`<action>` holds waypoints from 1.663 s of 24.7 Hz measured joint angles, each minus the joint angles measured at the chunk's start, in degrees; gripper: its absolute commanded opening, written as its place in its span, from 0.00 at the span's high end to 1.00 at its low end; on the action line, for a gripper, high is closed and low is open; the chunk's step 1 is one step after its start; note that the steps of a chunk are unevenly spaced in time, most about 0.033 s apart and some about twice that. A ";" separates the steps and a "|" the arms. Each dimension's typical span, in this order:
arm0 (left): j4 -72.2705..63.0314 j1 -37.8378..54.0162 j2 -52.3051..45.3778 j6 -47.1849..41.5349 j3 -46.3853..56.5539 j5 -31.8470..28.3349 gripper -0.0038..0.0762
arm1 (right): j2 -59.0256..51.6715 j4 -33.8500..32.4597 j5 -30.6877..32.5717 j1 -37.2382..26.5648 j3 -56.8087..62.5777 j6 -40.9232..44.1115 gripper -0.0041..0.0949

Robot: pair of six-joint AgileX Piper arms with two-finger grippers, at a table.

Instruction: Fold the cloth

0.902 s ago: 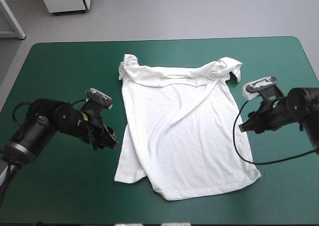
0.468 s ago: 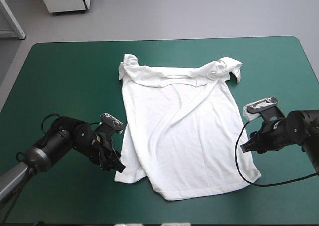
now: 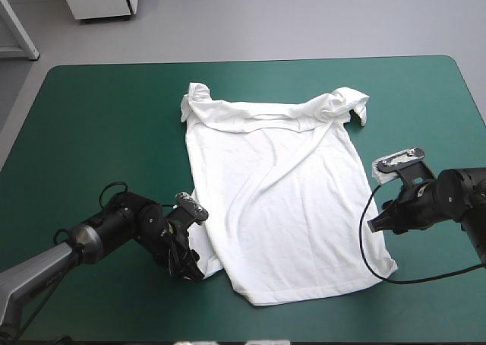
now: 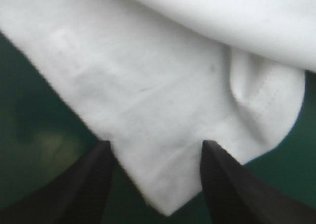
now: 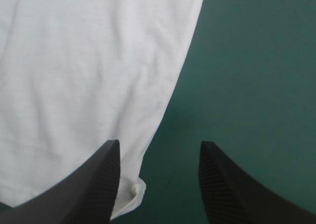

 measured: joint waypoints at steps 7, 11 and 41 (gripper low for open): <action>0.81 -1.33 3.98 -1.22 -1.59 1.53 0.53 | 0.00 -1.96 0.00 1.10 0.37 0.88 0.49; 1.86 -1.33 5.32 -1.68 -2.41 2.16 0.78 | 0.00 -5.02 -0.14 3.75 2.34 1.07 0.49; 5.17 -1.02 5.96 -1.64 -2.78 1.75 0.96 | 9.07 -0.46 -5.92 6.27 14.93 0.83 0.58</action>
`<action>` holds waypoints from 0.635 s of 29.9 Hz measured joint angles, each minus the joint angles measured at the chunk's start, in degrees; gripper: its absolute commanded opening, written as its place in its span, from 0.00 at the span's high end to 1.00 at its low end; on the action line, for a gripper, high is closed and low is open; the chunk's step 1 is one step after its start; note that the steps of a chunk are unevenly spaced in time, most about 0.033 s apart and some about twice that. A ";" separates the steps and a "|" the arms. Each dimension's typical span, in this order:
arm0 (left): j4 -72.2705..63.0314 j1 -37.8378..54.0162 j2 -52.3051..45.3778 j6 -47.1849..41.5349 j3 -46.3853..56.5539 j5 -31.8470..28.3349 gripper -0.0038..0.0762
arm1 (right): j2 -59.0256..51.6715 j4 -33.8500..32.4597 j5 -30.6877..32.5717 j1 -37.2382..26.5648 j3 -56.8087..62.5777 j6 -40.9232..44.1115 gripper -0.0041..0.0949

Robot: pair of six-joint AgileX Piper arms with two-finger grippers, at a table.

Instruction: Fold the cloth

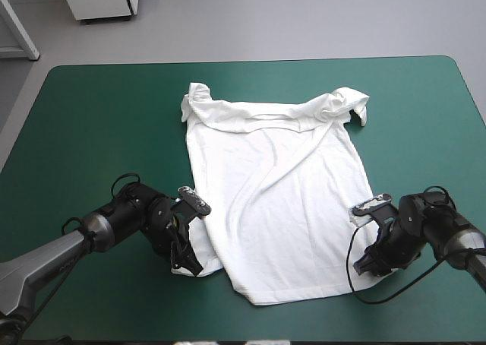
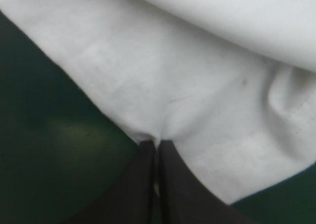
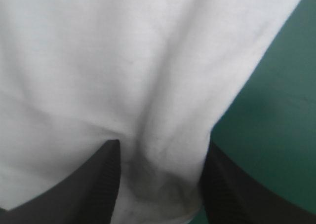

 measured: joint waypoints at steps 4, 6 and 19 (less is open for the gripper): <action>0.00 0.00 0.00 0.00 -0.01 0.00 0.96 | 0.65 -0.71 0.25 0.00 -0.25 0.00 0.82; 0.00 0.00 0.00 0.00 -0.07 0.06 0.96 | 0.72 -0.04 0.55 0.00 -0.32 0.00 0.98; 3.22 -0.42 -8.05 -4.30 -5.60 3.92 0.96 | 0.10 5.57 5.19 0.00 -5.98 -1.13 0.98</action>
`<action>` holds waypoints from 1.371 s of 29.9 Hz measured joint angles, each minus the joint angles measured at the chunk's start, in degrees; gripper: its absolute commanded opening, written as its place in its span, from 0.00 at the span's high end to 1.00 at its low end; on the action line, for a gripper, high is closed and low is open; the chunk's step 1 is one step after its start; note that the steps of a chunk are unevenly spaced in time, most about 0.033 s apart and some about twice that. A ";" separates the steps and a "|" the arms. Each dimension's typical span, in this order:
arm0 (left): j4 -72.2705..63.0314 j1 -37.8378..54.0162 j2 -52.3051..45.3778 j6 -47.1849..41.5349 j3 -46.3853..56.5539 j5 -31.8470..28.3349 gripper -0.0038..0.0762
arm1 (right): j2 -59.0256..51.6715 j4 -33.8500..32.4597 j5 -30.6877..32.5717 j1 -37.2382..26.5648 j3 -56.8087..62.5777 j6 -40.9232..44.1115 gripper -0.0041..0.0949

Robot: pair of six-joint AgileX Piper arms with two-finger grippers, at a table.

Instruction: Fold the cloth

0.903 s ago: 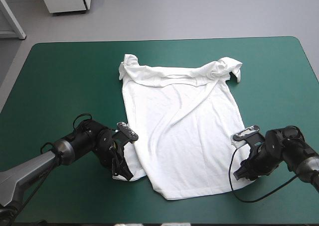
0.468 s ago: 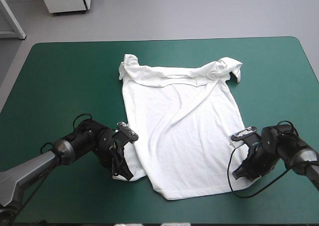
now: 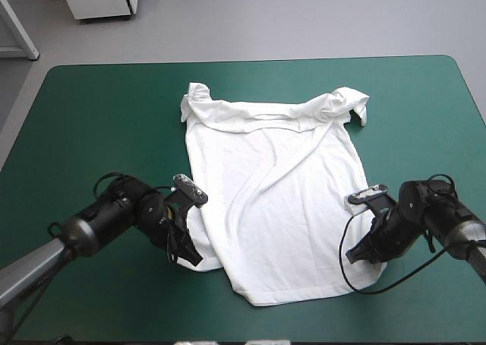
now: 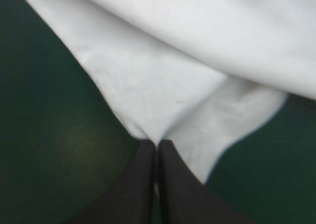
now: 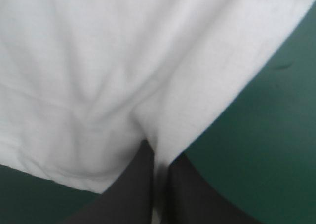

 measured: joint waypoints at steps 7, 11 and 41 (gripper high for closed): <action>3.94 0.00 -10.91 -2.59 -16.09 10.78 0.96 | -3.64 1.09 7.54 0.00 -16.81 1.20 0.98; 5.32 0.00 -13.03 -2.77 -28.74 15.05 0.96 | -5.65 1.43 10.02 0.00 -27.27 2.07 0.98; 3.80 0.00 -10.56 9.44 -76.75 -13.18 0.96 | -8.46 2.03 -17.09 0.00 -81.38 4.63 0.98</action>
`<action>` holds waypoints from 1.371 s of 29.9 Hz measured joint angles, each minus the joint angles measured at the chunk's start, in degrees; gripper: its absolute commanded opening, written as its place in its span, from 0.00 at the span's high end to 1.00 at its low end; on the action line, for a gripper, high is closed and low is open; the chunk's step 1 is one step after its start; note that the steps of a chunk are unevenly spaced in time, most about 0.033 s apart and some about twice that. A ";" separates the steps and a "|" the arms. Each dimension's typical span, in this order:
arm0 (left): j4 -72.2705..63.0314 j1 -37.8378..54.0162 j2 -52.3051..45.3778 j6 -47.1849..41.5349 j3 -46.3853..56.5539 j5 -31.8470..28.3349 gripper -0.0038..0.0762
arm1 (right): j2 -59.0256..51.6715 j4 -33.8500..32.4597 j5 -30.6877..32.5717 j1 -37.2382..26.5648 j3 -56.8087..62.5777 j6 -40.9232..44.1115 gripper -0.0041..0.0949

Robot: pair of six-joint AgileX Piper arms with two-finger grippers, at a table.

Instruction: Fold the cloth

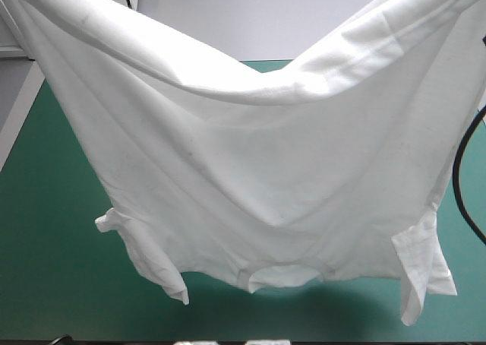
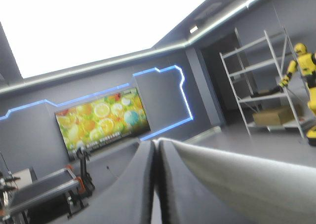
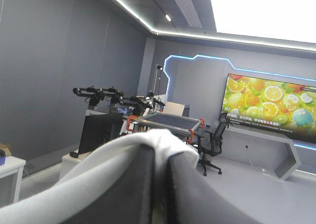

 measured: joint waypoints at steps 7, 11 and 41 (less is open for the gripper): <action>2.46 0.00 5.35 3.45 -0.06 -14.02 0.96 | 5.02 0.13 -7.83 0.00 -0.69 1.36 0.98; 7.78 0.00 9.92 3.32 -0.06 -20.01 0.96 | 11.03 0.15 -10.13 0.00 -4.60 2.19 0.98; 19.13 25.95 56.48 -42.30 -30.62 -38.02 0.96 | 53.63 13.24 -20.21 -13.95 -31.68 2.60 0.98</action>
